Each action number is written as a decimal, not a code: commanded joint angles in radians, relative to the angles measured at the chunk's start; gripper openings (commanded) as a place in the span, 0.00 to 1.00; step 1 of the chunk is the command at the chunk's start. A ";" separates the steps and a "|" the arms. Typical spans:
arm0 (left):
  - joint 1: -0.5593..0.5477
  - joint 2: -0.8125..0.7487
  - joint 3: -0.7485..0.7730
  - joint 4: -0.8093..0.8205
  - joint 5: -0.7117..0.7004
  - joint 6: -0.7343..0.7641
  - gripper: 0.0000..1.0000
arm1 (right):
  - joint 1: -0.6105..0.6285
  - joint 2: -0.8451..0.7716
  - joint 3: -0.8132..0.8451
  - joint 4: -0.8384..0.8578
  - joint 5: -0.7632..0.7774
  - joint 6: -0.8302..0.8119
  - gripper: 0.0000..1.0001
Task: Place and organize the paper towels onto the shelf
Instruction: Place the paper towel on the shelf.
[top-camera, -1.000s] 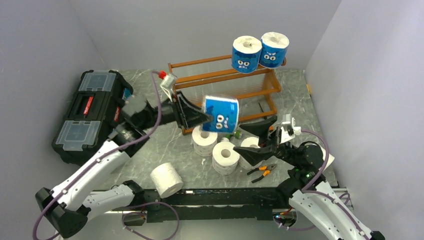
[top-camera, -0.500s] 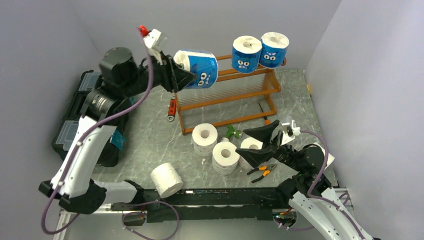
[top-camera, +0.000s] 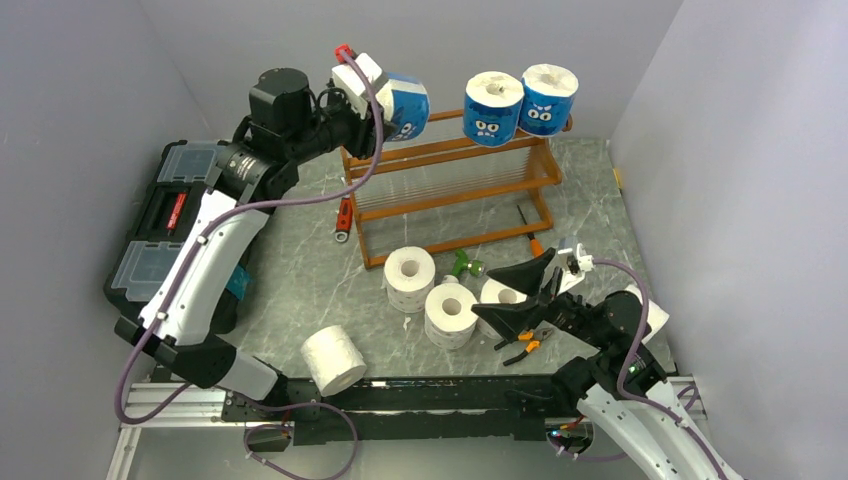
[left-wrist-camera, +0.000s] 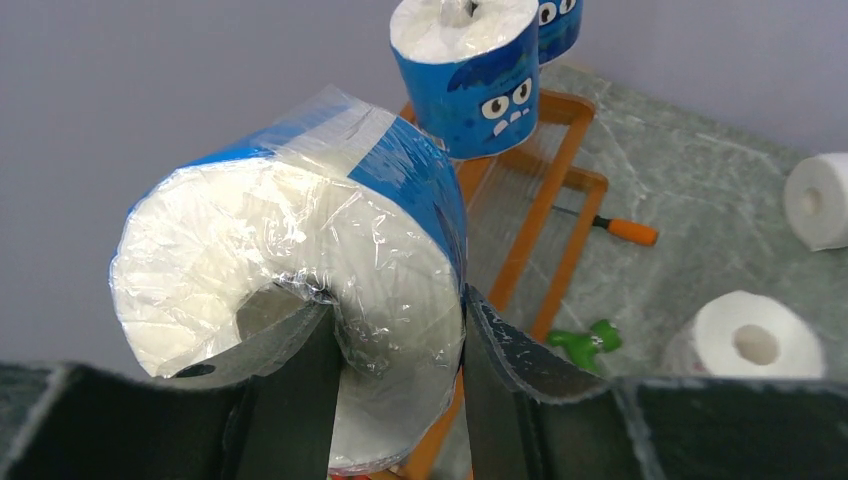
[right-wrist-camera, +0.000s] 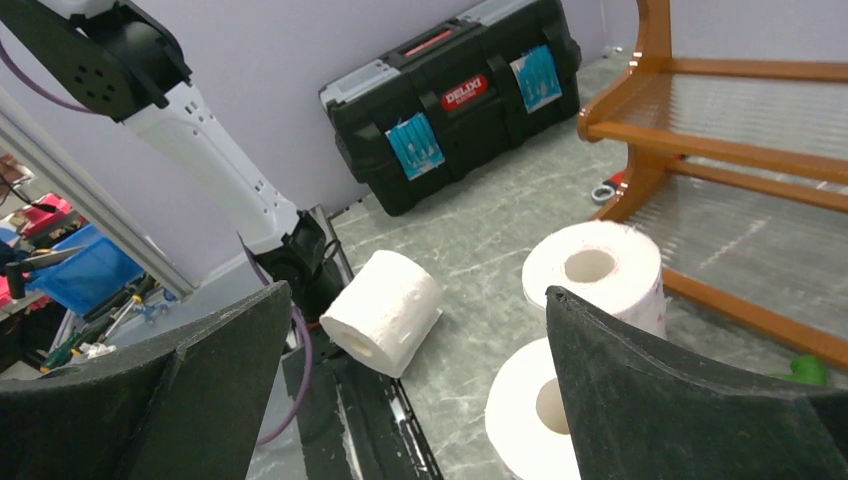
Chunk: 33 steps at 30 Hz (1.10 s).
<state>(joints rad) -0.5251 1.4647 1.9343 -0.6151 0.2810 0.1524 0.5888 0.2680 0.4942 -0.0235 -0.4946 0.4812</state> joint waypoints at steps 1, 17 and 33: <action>-0.025 0.012 0.032 0.153 0.042 0.280 0.40 | 0.002 -0.007 -0.006 -0.036 0.016 -0.008 1.00; -0.105 0.289 0.327 0.056 -0.051 0.507 0.43 | 0.003 -0.039 -0.030 -0.076 0.023 -0.028 1.00; -0.131 0.312 0.348 -0.065 -0.118 0.498 0.55 | 0.002 -0.016 -0.039 -0.041 0.019 -0.025 1.00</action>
<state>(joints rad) -0.6518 1.7905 2.2314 -0.6800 0.1814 0.6460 0.5888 0.2417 0.4599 -0.1188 -0.4767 0.4625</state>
